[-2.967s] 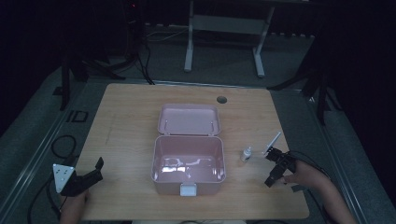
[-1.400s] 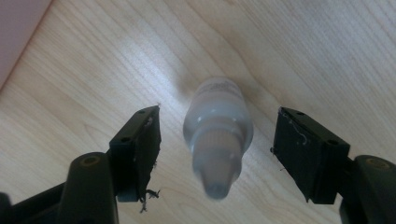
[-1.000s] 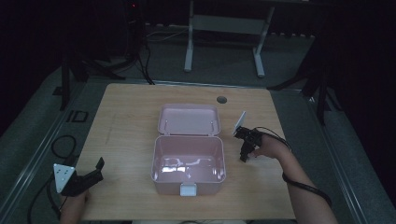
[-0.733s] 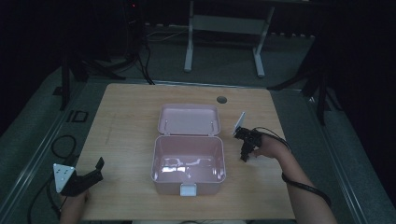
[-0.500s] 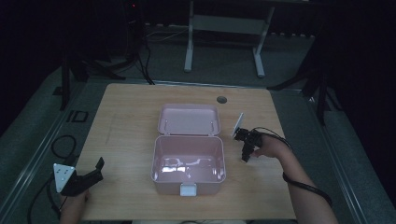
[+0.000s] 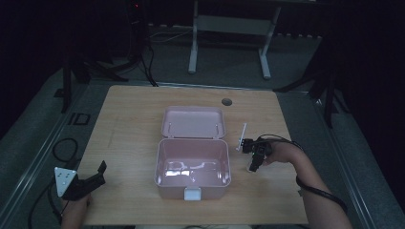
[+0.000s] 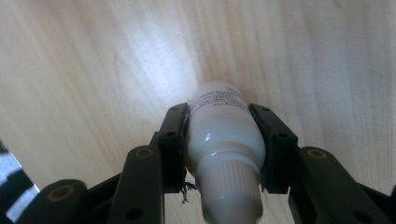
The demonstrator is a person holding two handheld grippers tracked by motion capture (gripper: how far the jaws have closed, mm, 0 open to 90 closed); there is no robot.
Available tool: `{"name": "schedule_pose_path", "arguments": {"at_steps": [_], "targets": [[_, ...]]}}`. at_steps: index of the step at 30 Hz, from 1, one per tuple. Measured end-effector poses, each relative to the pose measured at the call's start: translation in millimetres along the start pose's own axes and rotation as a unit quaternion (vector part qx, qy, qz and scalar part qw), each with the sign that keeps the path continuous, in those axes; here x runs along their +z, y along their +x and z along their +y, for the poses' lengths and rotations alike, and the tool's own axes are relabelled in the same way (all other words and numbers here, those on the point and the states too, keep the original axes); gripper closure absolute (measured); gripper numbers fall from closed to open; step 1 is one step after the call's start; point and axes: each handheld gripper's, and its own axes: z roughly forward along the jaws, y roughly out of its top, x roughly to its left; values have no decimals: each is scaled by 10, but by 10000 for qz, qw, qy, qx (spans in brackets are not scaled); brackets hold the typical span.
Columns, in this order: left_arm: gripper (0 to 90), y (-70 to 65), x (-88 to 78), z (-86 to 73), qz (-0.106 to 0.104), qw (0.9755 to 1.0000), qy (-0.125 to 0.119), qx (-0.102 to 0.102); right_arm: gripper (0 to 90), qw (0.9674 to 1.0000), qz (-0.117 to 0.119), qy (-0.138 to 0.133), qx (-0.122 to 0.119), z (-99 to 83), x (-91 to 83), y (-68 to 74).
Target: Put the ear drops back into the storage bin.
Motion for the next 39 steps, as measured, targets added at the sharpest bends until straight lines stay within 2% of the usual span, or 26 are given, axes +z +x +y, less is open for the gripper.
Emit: {"name": "schedule_pose_path", "arguments": {"at_steps": [1, 3, 4, 5, 7, 8, 11, 13, 14, 17, 21, 30, 34, 39], "targets": [[5, 0, 0, 0, 0, 10000, 0, 0, 597, 10000, 0, 0, 0, 0, 0, 0], [5, -1, 0, 0, 0, 10000, -2, 2, 597, 9996, -17, 70, -281, -10, 2, 55], [5, -1, 0, 0, 0, 10000, -2, 2, 597, 9996, -17, 70, -281, -10, 2, 55], [5, -1, 0, 0, 2, 10000, -5, 1, 597, 9986, -101, 100, -507, -15, 6, 99], [4, -1, 0, 0, 4, 10000, 0, 4, 597, 9982, -122, 94, -576, -15, 4, 114], [5, -2, 1, 0, 5, 10000, 1, 6, 597, 9969, -162, 73, -772, -15, -1, 157], [5, -2, 1, 0, 8, 10000, 2, 8, 597, 9946, -323, 143, -979, -13, -21, 220], [5, -4, 1, 0, 8, 10000, 3, 18, 598, 9941, -327, 171, -1019, -13, -27, 233], [5, -4, 1, 0, 13, 10000, -2, 20, 598, 9921, -379, 244, -1168, -11, -32, 272], [5, -3, 0, 0, 12, 10000, 1, 17, 598, 9909, -396, 307, -1251, -8, -36, 307], [5, -4, 2, 0, 15, 10000, 7, 16, 598, 9864, -465, 336, -1539, 1, -71, 426], [5, -5, 0, 0, 22, 10000, -2, 21, 598, 9846, -469, 380, -1638, 28, -189, 550], [5, -6, 1, 1, 31, 10000, 6, 24, 598, 9861, -459, 395, -1545, 27, -290, 598], [5, -6, 1, 0, 42, 10000, 4, 20, 598, 9863, -474, 379, -1533, 27, -377, 629]]}}
